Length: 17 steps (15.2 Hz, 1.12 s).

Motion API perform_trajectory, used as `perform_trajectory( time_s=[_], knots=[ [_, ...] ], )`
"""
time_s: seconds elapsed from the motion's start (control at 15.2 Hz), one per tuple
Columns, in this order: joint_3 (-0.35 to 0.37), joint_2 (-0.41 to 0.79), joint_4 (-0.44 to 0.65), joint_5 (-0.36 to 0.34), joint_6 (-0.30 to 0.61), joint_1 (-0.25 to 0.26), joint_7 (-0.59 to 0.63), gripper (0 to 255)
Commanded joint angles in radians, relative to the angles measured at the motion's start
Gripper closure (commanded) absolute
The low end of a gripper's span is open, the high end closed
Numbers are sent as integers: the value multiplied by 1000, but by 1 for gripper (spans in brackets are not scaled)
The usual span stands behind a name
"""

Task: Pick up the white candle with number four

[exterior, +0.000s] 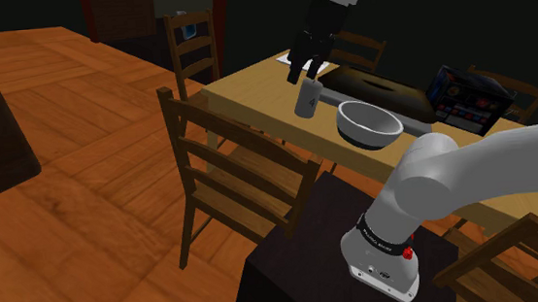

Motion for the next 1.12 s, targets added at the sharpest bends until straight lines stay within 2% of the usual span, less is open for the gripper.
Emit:
perform_trajectory(
  time_s=[0.0, 1.06],
  knots=[
    [0, 0, 0, 0, 0, 0, 0, 0],
    [-114, 266, -11, -211, 305, -244, 82, 0]
  ],
)
